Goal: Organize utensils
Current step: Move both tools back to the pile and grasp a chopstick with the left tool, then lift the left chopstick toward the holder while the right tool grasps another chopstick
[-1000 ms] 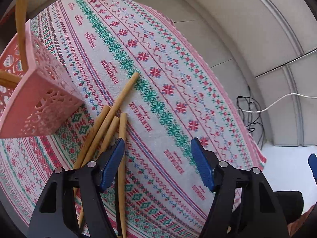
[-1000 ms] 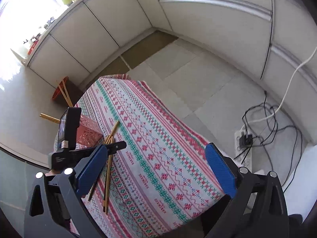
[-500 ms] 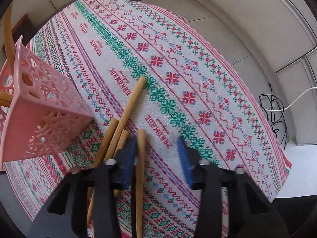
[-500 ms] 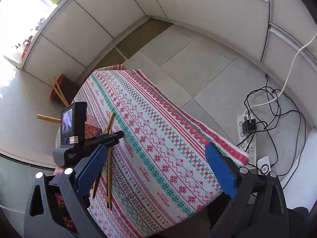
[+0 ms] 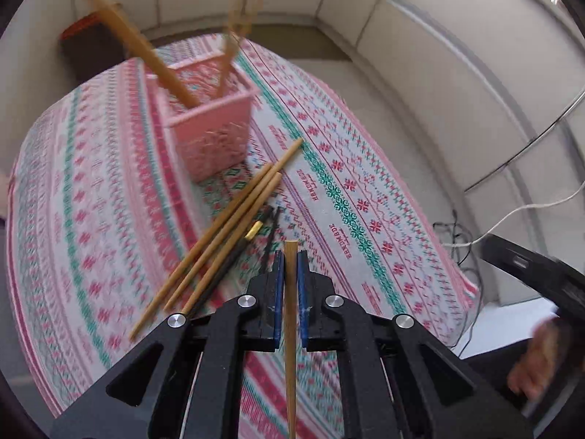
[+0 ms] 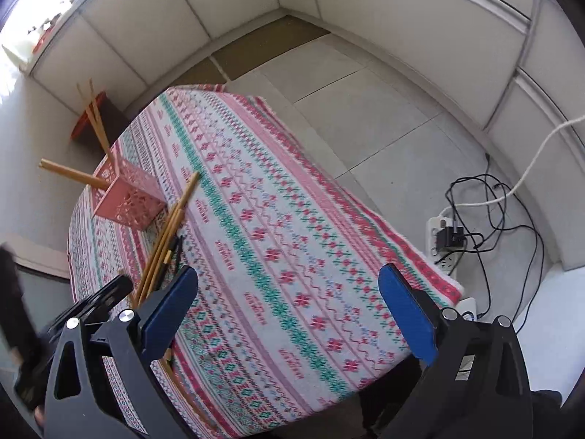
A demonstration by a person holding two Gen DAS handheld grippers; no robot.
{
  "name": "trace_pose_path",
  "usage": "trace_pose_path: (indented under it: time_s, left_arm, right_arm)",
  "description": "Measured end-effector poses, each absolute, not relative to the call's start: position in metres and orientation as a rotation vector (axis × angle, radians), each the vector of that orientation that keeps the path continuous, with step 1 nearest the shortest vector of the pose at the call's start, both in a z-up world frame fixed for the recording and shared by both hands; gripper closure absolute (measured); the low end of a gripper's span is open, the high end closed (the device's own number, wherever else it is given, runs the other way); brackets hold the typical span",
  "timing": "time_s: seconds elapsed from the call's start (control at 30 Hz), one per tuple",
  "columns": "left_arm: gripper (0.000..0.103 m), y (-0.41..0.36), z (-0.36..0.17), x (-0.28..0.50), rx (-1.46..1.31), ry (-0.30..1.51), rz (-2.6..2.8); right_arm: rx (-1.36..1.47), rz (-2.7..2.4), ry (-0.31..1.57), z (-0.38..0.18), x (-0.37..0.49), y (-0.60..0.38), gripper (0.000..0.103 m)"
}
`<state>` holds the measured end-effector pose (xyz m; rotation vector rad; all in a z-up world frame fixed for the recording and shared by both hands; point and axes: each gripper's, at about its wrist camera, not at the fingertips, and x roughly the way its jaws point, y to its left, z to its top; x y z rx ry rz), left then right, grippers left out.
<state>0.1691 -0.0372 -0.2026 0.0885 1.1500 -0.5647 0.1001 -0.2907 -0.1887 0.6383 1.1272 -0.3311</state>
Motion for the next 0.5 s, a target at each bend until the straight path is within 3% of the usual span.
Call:
trace_pose_path:
  time_s: [0.1, 0.17, 0.33, 0.5]
  left_arm:
    - [0.097, -0.005, -0.175, 0.148, 0.01, 1.079, -0.571]
    - [0.097, 0.012, -0.16, 0.142, -0.026, 1.039, -0.572]
    - [0.097, 0.046, -0.133, 0.137, -0.086, 0.964, -0.551]
    - [0.097, 0.064, -0.12, 0.142, -0.128, 0.934, -0.562]
  right_arm:
    - [0.688, -0.302, 1.17, -0.199, 0.134, -0.281, 0.008]
    - [0.763, -0.28, 1.223, -0.214, 0.16, -0.278, 0.027]
    - [0.902, -0.282, 1.268, -0.248, 0.225, -0.273, 0.05]
    - [0.844, -0.328, 1.261, -0.256, 0.268, -0.263, 0.051]
